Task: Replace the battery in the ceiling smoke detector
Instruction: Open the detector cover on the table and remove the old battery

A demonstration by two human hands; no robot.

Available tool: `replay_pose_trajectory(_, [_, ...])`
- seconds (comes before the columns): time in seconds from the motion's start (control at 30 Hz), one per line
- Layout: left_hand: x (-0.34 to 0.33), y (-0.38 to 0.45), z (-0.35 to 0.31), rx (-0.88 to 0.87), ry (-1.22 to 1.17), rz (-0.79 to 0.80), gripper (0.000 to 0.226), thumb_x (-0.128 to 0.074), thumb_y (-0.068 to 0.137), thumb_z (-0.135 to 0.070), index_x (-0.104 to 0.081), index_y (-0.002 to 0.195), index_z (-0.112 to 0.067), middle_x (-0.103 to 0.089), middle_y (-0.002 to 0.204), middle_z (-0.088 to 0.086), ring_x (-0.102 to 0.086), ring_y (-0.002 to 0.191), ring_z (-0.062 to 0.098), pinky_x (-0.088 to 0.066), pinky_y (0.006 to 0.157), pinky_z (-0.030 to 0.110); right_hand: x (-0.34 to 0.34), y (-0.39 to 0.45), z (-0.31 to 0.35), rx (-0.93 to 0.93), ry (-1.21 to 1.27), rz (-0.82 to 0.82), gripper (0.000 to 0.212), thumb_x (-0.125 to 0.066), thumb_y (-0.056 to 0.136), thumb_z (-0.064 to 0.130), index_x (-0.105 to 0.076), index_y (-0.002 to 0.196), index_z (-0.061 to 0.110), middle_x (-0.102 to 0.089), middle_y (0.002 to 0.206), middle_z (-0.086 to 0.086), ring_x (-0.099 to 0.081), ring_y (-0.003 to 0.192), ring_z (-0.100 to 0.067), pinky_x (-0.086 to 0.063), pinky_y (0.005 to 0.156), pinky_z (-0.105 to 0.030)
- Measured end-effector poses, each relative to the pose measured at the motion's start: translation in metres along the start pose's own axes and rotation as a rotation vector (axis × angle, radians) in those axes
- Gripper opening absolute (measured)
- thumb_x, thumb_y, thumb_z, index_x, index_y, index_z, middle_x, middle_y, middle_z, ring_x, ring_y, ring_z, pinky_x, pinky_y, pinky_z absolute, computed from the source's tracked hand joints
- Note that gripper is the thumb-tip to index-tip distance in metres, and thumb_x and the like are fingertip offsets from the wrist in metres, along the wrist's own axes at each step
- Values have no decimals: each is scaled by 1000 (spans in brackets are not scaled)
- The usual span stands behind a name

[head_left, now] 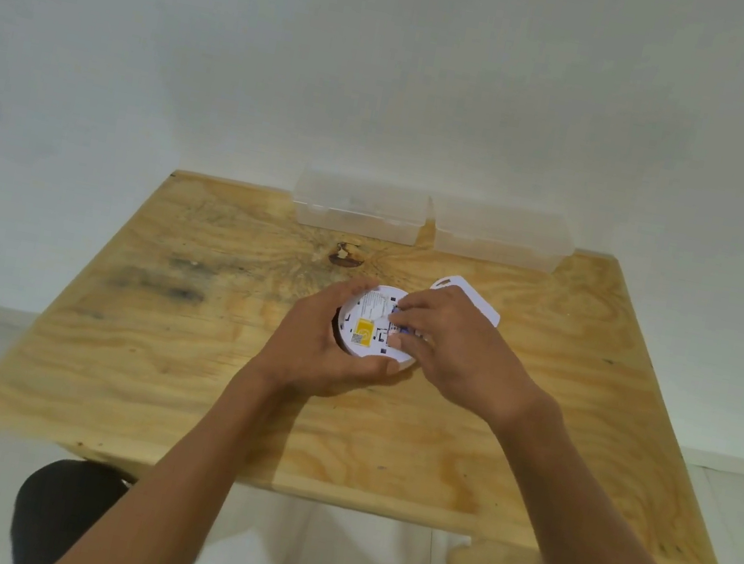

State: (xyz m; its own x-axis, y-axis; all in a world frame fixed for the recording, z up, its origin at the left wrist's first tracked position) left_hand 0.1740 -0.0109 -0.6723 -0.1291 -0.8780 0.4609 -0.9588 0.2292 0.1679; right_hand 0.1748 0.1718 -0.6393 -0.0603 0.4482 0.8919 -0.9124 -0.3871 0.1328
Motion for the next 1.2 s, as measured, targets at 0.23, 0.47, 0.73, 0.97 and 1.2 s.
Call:
replay_pose_trajectory(0.23, [-2, 1, 9, -2, 2, -4, 92, -90, 57, -53, -54, 137, -27, -67, 128, -12, -65, 115, 5, -56, 97, 39, -8, -10, 10, 117, -316, -61, 22, -66, 94, 15, -71, 115, 11, -68, 121, -2, -54, 116, -27, -57, 76, -42])
replay_pose_trajectory(0.47, [-2, -1, 4, -9, 36, 5, 97, -84, 54, -59, -54, 138, -22, -65, 123, -15, -63, 111, -4, -53, 93, 19, -18, -21, 9, 224, -373, -180, 50, -74, 60, -13, -72, 109, -2, -74, 110, -13, -68, 101, -36, -59, 51, -39])
replay_pose_trajectory(0.73, [-2, -1, 5, 10, 23, 12, 95, -86, 53, -55, -54, 137, -24, -64, 120, -20, -61, 108, -11, -51, 89, 13, -11, -19, 2, 173, -260, -54, 40, -59, 89, -1, -62, 128, 9, -68, 125, -4, -51, 125, -32, -57, 73, -51])
replay_pose_trajectory(0.97, [-1, -2, -1, 14, 5, 5, 75, -85, 53, -54, -51, 119, -48, -65, 112, -25, -63, 102, -12, -51, 84, 10, -3, -14, 1, 153, -179, -89, 32, -52, 100, 32, -65, 124, 15, -69, 117, 0, -53, 118, -24, -53, 84, -44])
replay_pose_trajectory(1.2, [-1, -2, -1, 3, -4, -9, 75, -86, 52, -53, -53, 119, -46, -68, 111, -23, -65, 103, -9, -50, 83, 10, -10, -3, 8, 27, -45, -274, 33, -40, 102, 30, -64, 121, 17, -72, 105, -4, -61, 100, -23, -50, 78, -40])
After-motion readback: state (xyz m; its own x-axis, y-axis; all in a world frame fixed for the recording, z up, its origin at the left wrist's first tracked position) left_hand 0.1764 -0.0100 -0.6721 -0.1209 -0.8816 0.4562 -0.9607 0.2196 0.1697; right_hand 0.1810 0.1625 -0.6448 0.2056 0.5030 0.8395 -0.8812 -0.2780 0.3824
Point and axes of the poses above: each hand's wrist, its own y-axis towards the middle knuckle, its own x-axis out of the back of the hand, z = x × y, the point moved 2 cm from there along y, towards the middle knuckle
